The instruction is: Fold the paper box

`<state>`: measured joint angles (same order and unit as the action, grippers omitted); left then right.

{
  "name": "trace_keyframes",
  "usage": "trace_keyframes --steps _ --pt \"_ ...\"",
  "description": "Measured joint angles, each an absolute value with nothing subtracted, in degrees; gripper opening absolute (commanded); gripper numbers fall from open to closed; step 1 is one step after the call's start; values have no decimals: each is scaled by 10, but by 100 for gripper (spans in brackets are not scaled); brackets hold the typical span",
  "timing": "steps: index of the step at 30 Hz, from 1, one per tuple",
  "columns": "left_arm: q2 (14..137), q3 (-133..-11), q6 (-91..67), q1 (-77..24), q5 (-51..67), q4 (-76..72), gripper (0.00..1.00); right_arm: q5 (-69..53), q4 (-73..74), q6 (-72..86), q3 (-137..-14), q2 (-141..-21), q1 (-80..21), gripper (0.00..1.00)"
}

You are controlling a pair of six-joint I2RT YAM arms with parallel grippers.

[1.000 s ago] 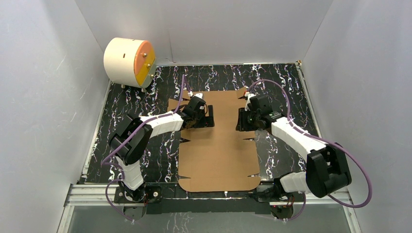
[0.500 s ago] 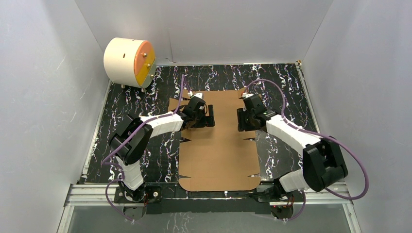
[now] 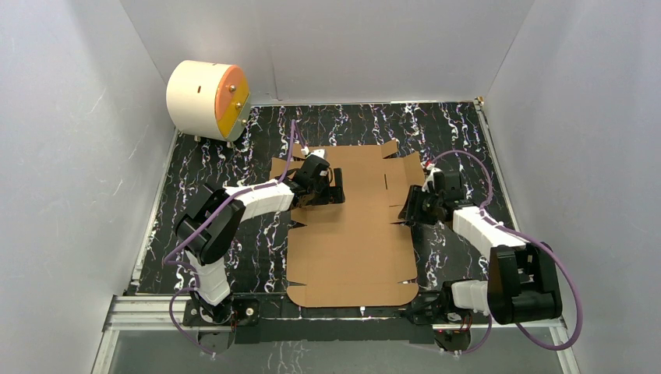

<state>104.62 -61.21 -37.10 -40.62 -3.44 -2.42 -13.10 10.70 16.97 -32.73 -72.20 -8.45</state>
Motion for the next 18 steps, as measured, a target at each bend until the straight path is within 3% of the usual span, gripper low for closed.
trace_keyframes --steps 11,18 --pt "1046 -612 -371 -406 -35 -24 90 -242 -10 194 -265 -744 -27 45" --pt "1046 -612 -371 -406 -34 -24 90 -257 -38 201 -253 -749 -26 33"
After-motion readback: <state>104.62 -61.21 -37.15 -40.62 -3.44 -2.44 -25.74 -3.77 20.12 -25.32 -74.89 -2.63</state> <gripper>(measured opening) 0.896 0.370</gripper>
